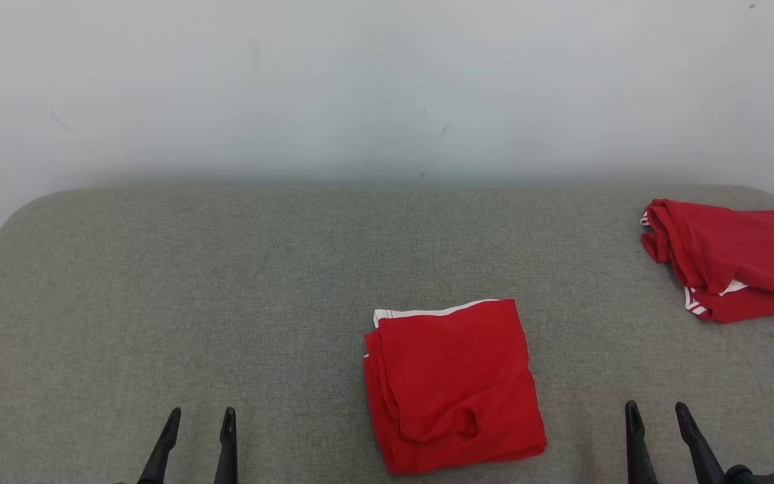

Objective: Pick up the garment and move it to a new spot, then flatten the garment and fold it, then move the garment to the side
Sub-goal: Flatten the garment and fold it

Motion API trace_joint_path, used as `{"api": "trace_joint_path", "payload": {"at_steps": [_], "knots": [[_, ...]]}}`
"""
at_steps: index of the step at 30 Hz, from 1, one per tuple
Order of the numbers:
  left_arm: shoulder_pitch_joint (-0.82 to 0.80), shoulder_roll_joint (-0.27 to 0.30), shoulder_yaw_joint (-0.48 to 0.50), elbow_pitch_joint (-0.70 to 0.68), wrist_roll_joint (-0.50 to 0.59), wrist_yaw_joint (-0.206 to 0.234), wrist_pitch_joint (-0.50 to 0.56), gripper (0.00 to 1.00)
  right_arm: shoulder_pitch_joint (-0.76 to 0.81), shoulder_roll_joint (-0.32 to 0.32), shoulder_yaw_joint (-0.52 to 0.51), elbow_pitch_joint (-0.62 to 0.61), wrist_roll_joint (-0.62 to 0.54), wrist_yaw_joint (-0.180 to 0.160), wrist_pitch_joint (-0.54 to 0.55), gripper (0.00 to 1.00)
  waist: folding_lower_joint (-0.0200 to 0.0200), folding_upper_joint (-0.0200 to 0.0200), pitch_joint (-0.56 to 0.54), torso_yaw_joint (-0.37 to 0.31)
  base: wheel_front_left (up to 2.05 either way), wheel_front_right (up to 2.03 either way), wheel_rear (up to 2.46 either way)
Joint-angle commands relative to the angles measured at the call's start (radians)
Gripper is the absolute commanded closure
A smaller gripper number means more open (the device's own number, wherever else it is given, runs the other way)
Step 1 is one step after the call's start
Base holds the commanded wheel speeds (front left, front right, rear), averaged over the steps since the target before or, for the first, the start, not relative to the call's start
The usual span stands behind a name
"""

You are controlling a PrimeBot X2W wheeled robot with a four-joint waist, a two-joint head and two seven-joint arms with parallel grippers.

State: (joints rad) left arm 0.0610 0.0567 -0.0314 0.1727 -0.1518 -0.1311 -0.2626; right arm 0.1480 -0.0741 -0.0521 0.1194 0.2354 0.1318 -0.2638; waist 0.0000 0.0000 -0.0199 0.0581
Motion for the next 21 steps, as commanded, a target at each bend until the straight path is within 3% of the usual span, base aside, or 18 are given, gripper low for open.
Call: {"api": "trace_joint_path", "payload": {"at_steps": [1, 21], "knots": [[0.013, -0.002, -0.001, -0.006, 0.008, 0.001, -0.003, 0.0, 0.005, 0.005, 0.002, 0.008, -0.008, -0.001, 0.0, 0.0, 0.0, 0.0, 0.0, 0.001, 0.0, 0.0, 0.0], [0.033, 0.007, -0.017, -0.027, 0.052, 0.001, -0.003, 0.0, -0.005, 0.018, 0.005, 0.037, -0.04, -0.001, 0.0, 0.0, 0.0, 0.0, -0.003, 0.01, 0.0, 0.0, 0.0]]}}
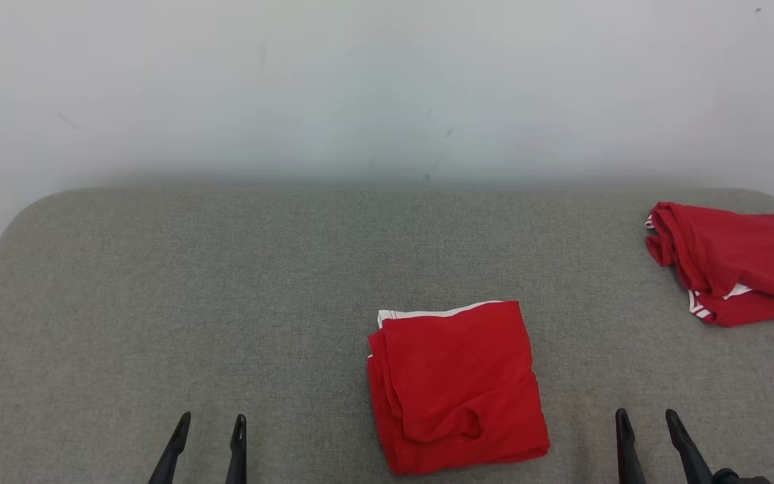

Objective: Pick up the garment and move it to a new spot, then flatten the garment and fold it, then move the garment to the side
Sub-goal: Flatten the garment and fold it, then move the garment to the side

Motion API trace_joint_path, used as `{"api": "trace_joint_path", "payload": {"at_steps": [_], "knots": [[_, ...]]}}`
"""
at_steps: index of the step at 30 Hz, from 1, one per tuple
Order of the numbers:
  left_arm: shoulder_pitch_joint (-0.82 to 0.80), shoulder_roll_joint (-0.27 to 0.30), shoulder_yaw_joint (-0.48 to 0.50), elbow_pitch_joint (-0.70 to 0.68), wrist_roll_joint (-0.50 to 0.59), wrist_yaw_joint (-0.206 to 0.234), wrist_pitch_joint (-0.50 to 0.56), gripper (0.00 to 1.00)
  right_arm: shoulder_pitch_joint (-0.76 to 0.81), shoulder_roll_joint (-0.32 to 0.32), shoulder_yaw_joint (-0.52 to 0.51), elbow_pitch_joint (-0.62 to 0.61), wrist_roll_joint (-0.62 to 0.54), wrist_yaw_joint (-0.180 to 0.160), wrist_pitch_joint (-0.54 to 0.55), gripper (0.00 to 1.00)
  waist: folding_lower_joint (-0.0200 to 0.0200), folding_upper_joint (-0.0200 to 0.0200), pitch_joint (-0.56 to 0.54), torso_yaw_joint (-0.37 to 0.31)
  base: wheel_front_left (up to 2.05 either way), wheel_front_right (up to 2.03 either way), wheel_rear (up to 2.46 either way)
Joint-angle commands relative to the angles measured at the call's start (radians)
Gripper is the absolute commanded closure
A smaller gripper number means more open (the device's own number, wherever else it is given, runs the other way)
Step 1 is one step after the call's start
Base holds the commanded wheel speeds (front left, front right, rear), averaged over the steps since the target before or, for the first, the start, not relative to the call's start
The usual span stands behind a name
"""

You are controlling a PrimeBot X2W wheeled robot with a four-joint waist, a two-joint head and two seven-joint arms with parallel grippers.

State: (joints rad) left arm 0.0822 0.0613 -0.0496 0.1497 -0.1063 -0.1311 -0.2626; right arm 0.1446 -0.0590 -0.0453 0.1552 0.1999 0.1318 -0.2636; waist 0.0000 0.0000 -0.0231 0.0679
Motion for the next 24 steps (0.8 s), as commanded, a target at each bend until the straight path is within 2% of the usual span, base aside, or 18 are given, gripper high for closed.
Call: {"api": "trace_joint_path", "payload": {"at_steps": [1, 24], "knots": [[0.014, 0.003, -0.001, -0.004, 0.008, 0.001, -0.003, 0.0, -0.002, 0.003, -0.002, 0.003, -0.007, -0.001, -0.001, 0.0, 0.0, 0.0, -0.001, 0.0, 0.0, 0.0, 0.0], [0.019, 0.017, -0.021, -0.003, -0.013, 0.001, -0.003, 0.0, -0.003, 0.007, 0.006, 0.011, -0.018, -0.002, -0.001, 0.0, 0.0, 0.0, -0.003, -0.001, 0.0, 0.0, 0.0]]}}
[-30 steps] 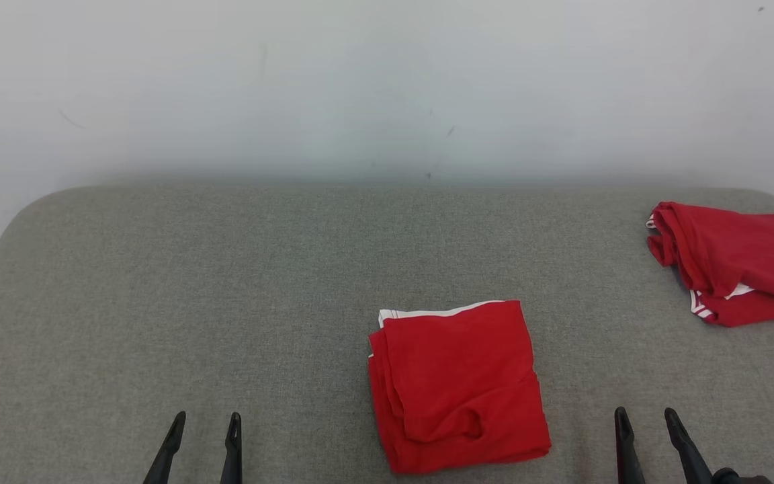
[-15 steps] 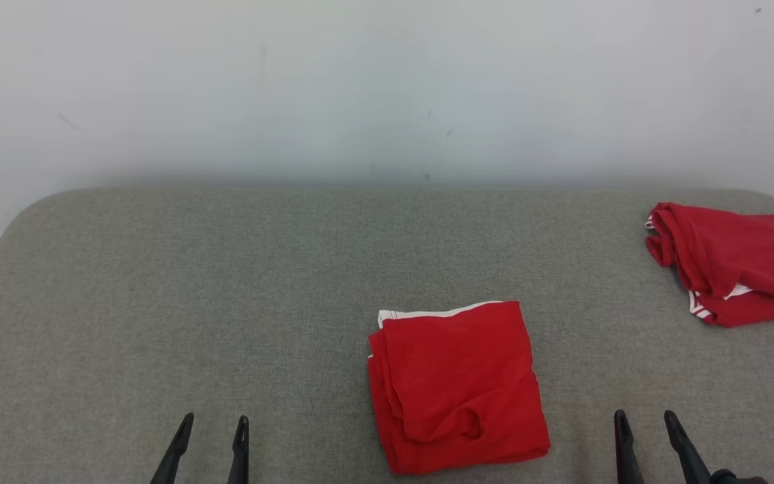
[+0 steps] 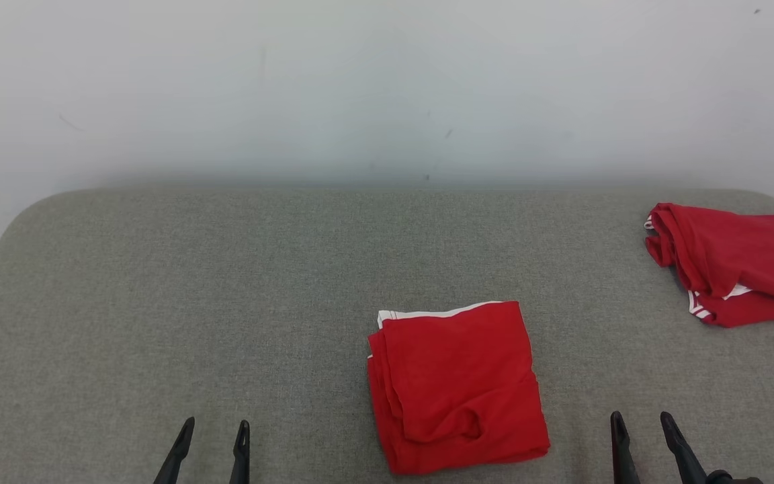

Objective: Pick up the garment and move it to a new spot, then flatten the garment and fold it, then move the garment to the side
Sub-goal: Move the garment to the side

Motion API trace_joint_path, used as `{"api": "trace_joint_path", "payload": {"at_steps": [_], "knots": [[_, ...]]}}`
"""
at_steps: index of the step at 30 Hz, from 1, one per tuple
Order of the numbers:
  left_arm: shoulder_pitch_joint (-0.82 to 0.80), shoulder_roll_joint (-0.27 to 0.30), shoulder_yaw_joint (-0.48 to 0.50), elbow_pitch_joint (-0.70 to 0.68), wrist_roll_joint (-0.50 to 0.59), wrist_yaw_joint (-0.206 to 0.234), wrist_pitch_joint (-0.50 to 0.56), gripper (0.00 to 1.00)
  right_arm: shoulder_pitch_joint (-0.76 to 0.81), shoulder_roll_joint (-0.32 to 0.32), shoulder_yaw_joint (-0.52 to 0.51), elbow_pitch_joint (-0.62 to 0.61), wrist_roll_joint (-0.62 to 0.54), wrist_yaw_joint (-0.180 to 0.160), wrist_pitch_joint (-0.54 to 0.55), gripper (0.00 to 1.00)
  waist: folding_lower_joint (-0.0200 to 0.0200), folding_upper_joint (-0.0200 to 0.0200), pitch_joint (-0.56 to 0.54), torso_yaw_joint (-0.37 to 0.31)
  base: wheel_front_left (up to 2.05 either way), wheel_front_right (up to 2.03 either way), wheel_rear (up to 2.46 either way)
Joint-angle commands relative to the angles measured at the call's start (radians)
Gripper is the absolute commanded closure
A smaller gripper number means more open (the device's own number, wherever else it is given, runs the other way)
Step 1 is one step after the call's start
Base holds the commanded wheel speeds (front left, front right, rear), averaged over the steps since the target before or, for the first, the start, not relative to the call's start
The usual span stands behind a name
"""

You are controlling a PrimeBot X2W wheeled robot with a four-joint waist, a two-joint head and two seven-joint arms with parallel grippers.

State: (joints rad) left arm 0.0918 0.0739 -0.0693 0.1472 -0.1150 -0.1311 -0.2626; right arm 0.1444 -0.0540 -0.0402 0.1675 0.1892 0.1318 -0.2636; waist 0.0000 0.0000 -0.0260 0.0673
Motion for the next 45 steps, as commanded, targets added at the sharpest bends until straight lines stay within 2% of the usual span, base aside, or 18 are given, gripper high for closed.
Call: {"api": "trace_joint_path", "payload": {"at_steps": [1, 45], "knots": [[0.006, 0.004, -0.002, 0.0, -0.005, 0.001, -0.003, 0.0, -0.003, 0.003, -0.001, -0.002, -0.007, -0.002, -0.001, 0.0, 0.0, 0.0, 0.001, 0.0, 0.0, 0.0, 0.0], [-0.009, 0.003, 0.0, 0.007, -0.009, 0.001, -0.003, 0.0, -0.019, 0.004, 0.019, 0.006, -0.009, -0.002, -0.001, 0.0, 0.0, 0.0, 0.012, 0.013, 0.0, 0.0, 0.0]]}}
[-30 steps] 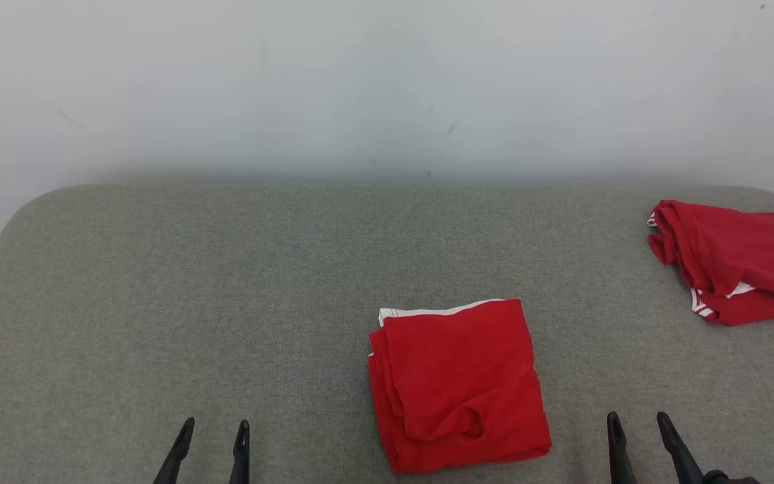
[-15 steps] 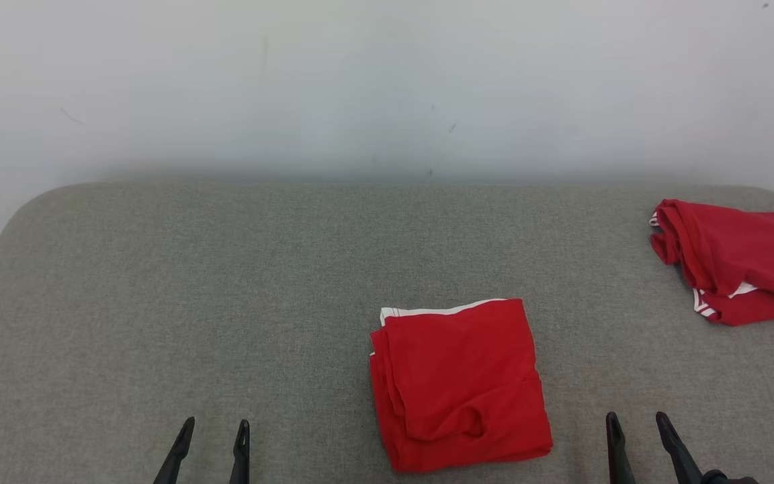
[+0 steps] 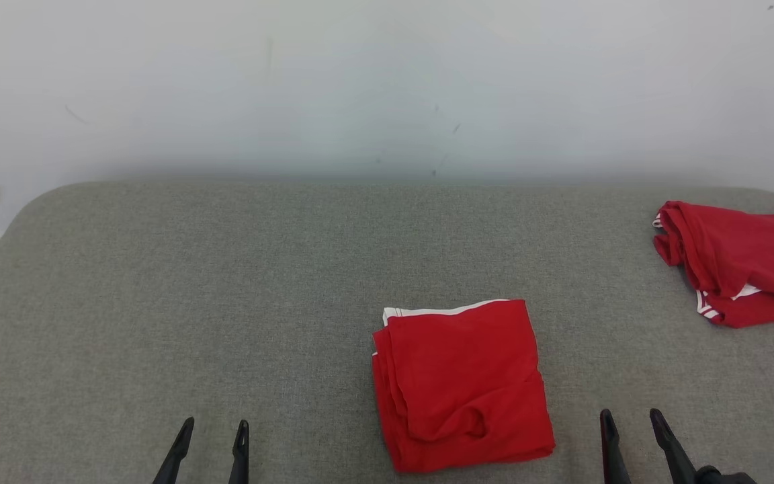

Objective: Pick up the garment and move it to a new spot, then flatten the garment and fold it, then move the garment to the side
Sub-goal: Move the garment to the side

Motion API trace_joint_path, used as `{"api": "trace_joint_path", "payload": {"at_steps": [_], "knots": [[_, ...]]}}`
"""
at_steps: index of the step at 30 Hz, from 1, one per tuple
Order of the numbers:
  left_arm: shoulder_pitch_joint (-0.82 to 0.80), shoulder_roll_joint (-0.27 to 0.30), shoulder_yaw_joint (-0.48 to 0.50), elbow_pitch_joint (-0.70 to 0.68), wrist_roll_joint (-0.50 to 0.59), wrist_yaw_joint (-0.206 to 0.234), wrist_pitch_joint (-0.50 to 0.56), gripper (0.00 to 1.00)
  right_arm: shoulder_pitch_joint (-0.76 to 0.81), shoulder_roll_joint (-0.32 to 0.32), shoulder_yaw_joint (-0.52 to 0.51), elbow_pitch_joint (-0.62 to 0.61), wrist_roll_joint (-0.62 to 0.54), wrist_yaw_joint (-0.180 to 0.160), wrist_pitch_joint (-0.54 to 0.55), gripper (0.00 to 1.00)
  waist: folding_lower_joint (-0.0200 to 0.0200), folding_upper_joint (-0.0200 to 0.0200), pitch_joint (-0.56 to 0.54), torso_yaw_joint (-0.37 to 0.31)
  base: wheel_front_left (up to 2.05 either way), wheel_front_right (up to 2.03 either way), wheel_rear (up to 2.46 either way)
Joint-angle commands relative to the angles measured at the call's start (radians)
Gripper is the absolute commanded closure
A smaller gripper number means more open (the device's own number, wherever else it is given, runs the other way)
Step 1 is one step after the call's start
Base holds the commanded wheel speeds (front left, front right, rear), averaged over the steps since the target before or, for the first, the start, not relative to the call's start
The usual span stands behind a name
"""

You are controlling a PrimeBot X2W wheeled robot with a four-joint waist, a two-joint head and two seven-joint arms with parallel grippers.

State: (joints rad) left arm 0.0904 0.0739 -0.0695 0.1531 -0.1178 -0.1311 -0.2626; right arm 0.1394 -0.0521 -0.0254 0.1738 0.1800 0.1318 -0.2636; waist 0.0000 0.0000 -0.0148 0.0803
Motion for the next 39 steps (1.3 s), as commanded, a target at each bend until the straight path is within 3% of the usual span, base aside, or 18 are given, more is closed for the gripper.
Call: {"api": "trace_joint_path", "payload": {"at_steps": [1, 9, 17, 21, 30, 38, 39], "knots": [[-0.007, 0.003, 0.002, 0.001, -0.006, 0.001, -0.003, 0.0, -0.025, 0.002, 0.014, 0.001, 0.0, -0.002, -0.001, 0.0, 0.0, 0.0, 0.001, -0.001, 0.0, 0.0, 0.0], [-0.032, 0.002, -0.017, 0.008, -0.007, 0.001, -0.003, 0.0, -0.192, -0.022, 0.068, 0.093, -0.013, -0.002, -0.001, 0.0, 0.0, 0.0, 0.019, 0.02, 0.0, 0.0, 0.0], [-0.05, -0.007, -0.036, 0.021, -0.02, 0.001, -0.003, 0.0, -0.444, -0.05, 0.113, 0.483, -0.009, -0.002, 0.005, 0.0, 0.0, 0.0, 0.041, 0.068, 0.0, 0.0, 0.0], [-0.052, -0.01, -0.042, 0.028, -0.023, 0.001, -0.003, 0.0, -0.518, -0.055, 0.124, 0.609, -0.002, -0.002, 0.003, 0.0, 0.0, 0.0, 0.042, 0.083, 0.0, 0.0, 0.0], [-0.059, -0.013, -0.048, 0.038, -0.025, 0.001, -0.003, 0.0, -0.617, -0.031, 0.135, 0.891, 0.063, -0.002, 0.006, 0.0, 0.0, 0.0, 0.039, 0.103, 0.0, 0.0, 0.0], [-0.063, -0.005, -0.055, 0.043, -0.025, 0.001, -0.003, 0.0, -0.636, -0.001, 0.199, 0.991, 0.185, -0.002, 0.035, 0.0, 0.0, 0.0, 0.033, 0.108, 0.0, 0.0, 0.0], [-0.063, -0.005, -0.056, 0.043, -0.026, 0.001, -0.003, 0.0, -0.635, 0.001, 0.209, 0.994, 0.201, -0.002, 0.039, 0.63, 0.0, 0.0, 0.031, 0.109, 0.0, 0.0, 0.0]]}}
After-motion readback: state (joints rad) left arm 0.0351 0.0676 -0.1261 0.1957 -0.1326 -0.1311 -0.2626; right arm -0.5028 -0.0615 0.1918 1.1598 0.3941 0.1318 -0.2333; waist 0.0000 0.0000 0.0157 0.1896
